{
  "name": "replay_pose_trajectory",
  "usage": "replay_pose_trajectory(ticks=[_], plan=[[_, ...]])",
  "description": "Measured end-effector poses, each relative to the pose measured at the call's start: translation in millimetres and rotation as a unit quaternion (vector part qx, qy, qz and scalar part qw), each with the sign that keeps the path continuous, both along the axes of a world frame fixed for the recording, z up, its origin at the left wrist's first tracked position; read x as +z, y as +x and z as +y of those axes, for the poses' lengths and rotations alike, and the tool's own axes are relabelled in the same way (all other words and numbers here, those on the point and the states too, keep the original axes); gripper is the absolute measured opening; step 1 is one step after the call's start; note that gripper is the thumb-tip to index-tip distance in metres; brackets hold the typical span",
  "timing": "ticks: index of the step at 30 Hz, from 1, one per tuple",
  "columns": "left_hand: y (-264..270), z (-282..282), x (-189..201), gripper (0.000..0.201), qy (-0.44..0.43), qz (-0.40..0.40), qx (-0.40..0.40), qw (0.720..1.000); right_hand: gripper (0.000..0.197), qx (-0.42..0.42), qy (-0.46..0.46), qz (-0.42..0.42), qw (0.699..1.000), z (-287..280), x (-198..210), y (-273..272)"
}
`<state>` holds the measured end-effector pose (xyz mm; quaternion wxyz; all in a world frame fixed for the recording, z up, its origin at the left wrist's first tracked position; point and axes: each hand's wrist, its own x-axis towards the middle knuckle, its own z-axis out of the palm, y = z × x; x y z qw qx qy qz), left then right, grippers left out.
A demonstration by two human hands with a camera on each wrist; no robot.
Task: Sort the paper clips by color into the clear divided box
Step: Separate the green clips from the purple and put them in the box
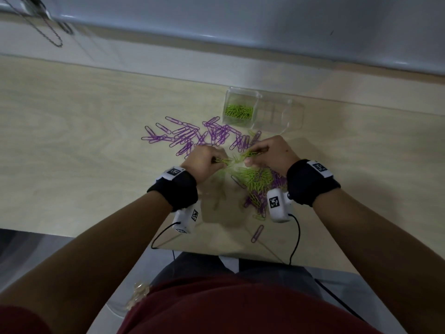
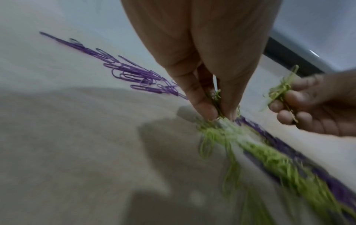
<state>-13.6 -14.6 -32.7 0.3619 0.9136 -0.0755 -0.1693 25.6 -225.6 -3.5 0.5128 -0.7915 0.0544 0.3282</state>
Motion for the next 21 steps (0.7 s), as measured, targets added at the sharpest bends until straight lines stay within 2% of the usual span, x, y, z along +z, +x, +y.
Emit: replay_pose_trajectory(ticks=[2,7,11,13,15,17,19,21], plan=[[7.4,2.8,7.6,0.019,-0.054,0.009,0.05,0.997,0.031,-0.037,0.043,0.009,0.998,0.3,8.8,8.3],[42.1,3.3,34.7,0.017,-0.143,-0.008,0.134,0.981,0.021,-0.066,0.056,-0.104,0.991,11.9,28.5,49.8],[83.3,-5.5,49.8,0.017,-0.119,-0.074,0.173,0.975,0.023,-0.03,-0.063,-0.236,0.969,30.9,24.8,79.2],[102.8,-14.1,52.6,0.014,-0.099,-0.095,0.177,0.975,0.029,0.029,-0.134,-0.258,0.956,36.3,15.0,84.8],[118.3,-23.1,48.0,0.014,-0.047,-0.106,0.15,0.982,0.038,0.067,-0.171,-0.257,0.949,36.1,7.6,84.2],[126.8,-30.6,41.6,0.017,0.031,-0.083,0.089,0.992,0.04,0.05,-0.154,-0.277,0.947,30.7,6.7,76.3],[125.5,-34.6,37.0,0.026,0.091,-0.065,0.027,0.993,0.031,0.033,-0.14,-0.314,0.938,19.9,10.4,59.9],[112.6,-31.0,36.7,0.035,0.09,-0.083,-0.006,0.992,0.021,0.075,-0.152,-0.342,0.924,7.1,8.1,38.7]])
